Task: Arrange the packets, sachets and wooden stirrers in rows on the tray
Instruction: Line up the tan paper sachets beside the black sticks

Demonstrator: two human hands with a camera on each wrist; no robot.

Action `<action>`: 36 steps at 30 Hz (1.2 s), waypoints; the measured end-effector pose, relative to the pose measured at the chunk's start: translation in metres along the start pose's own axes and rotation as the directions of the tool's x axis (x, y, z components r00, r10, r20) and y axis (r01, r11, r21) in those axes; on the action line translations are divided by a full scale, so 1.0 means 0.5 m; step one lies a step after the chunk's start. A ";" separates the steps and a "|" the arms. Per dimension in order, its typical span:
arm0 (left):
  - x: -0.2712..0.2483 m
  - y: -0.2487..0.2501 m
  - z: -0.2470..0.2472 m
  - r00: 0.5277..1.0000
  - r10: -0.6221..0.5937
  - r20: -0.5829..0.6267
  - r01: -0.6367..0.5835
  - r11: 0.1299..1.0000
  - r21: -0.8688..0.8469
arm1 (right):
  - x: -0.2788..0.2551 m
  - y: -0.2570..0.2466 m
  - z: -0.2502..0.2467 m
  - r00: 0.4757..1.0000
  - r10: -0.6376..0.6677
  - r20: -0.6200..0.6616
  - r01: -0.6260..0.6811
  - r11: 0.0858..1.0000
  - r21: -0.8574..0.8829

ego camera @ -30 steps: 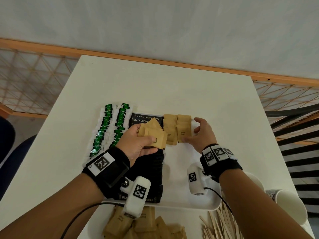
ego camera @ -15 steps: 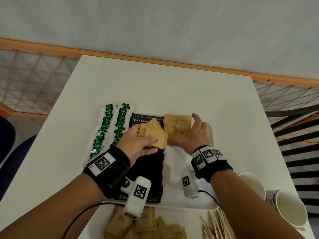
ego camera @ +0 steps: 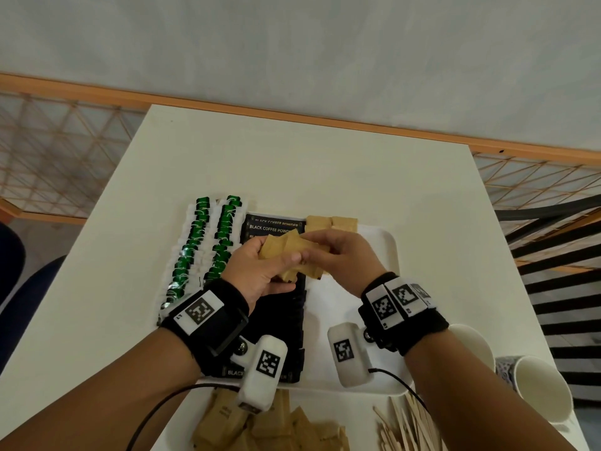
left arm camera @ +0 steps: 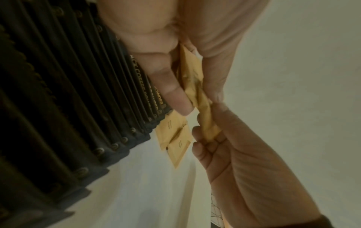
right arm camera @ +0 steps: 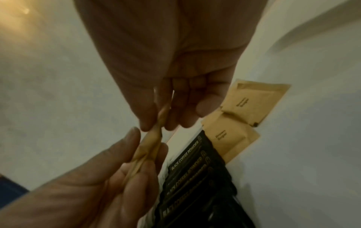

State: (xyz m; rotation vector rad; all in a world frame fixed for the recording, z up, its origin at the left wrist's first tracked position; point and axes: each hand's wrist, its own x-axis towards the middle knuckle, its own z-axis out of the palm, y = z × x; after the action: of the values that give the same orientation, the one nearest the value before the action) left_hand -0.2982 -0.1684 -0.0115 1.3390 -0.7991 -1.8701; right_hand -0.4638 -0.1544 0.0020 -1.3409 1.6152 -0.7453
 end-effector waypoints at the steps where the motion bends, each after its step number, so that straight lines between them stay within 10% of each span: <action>1: 0.001 0.000 0.002 1.000 0.004 -0.011 -0.004 1.000 -0.011 | 0.000 0.000 0.002 1.000 0.003 0.010 -0.003 1.000 0.020; 13: 0.019 0.025 -0.029 0.987 0.003 -0.158 -0.022 0.993 -0.119 | -0.018 0.080 -0.026 0.950 0.282 -0.137 -0.251 0.946 0.206; 36: 0.016 0.013 -0.015 0.998 -0.027 -0.048 0.026 0.999 -0.033 | 0.027 0.090 0.010 0.937 0.238 -0.257 -0.244 0.970 0.012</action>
State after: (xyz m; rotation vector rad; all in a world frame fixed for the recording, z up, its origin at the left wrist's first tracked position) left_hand -0.2917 -0.1792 -0.0125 1.3762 -0.7270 -1.8560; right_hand -0.4796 -0.1563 -0.0426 -1.0654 1.9559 -0.7772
